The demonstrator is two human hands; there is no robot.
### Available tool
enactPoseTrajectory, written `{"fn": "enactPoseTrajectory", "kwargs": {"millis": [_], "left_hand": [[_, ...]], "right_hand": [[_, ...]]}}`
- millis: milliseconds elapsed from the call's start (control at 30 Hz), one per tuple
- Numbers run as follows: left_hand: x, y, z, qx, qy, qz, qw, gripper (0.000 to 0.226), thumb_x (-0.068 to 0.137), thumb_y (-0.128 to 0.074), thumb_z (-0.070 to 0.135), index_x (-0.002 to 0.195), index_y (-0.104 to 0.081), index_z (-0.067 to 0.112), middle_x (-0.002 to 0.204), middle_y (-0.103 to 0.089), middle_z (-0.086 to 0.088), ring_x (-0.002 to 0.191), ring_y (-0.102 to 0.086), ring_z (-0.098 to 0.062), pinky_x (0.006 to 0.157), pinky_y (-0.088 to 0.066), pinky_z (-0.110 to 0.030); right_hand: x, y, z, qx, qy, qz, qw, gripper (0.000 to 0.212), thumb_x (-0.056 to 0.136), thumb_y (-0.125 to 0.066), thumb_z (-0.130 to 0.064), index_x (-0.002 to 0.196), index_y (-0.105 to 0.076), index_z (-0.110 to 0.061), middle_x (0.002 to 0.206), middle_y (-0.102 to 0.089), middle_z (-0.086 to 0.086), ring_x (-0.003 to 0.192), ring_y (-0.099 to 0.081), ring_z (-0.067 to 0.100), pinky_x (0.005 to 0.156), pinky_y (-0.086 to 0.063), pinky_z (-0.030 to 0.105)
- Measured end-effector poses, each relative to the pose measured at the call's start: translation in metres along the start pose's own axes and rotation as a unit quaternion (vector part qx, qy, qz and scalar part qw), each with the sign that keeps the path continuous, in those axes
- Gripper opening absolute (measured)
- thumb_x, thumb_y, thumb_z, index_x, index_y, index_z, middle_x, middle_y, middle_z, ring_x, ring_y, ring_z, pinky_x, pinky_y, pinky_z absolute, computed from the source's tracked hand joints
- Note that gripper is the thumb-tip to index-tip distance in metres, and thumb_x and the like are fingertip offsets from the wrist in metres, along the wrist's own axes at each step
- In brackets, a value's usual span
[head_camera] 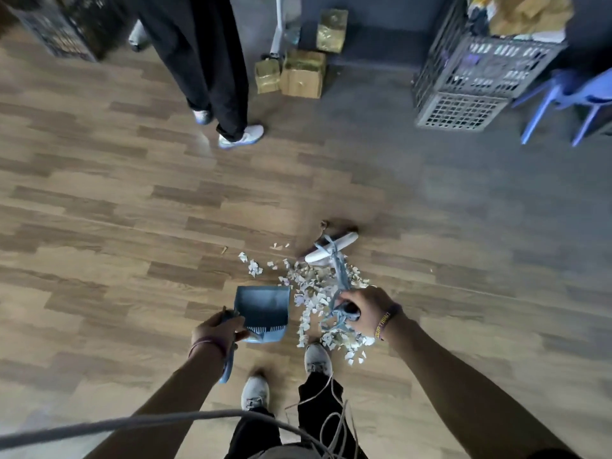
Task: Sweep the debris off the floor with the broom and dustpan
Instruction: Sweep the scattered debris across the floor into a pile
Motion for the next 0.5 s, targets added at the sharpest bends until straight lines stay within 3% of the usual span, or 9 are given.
{"fn": "enactPoseTrajectory", "kwargs": {"millis": [100,233,367,500], "left_hand": [[-0.003,0.01,-0.002,0.011,-0.004,-0.037,0.999,0.019,0.084,-0.061,-0.004,0.082,-0.059,0.014,0.073,-0.062,-0.007,0.036,-0.062,-0.011,0.031,-0.032,-0.01],[-0.01,0.037,-0.005,0.04,-0.013,-0.074,0.996,0.022,0.084,-0.062,-0.004,0.101,-0.06,0.011,0.065,-0.065,-0.003,0.036,-0.061,-0.009,0.032,-0.031,-0.008],[-0.014,0.067,-0.004,0.051,-0.02,-0.093,0.994,0.032,0.085,-0.061,-0.004,0.115,-0.059,0.006,0.076,-0.062,-0.005,0.037,-0.062,-0.007,0.031,-0.031,-0.009],[-0.011,0.095,-0.001,0.041,-0.024,-0.09,0.995,0.038,0.084,-0.062,-0.004,0.121,-0.057,0.002,0.09,-0.064,-0.011,0.037,-0.062,-0.007,0.032,-0.033,-0.01]], "right_hand": [[-0.03,-0.019,-0.02,0.014,-0.028,0.016,0.999,0.04,0.079,-0.059,-0.021,0.119,-0.064,-0.028,0.115,-0.069,-0.002,0.108,-0.063,0.02,0.092,-0.046,0.023],[-0.06,-0.048,-0.047,0.024,-0.048,0.018,0.998,0.035,0.081,-0.058,-0.021,0.115,-0.067,-0.026,0.111,-0.07,0.003,0.106,-0.063,0.023,0.09,-0.049,0.027],[-0.073,-0.052,-0.064,0.055,-0.071,0.042,0.995,0.04,0.078,-0.058,-0.007,0.114,-0.068,-0.022,0.112,-0.07,0.001,0.109,-0.062,0.019,0.091,-0.046,0.024],[-0.065,-0.036,-0.082,0.063,-0.063,0.092,0.992,0.038,0.076,-0.061,-0.001,0.11,-0.07,-0.015,0.106,-0.072,0.007,0.103,-0.065,0.025,0.087,-0.049,0.028]]}}
Point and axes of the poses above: each hand's wrist, its own x-axis towards the middle knuckle, its own y-axis out of the back of the hand, z = x × y, the point moved 6 cm from there along x, towards the middle knuckle
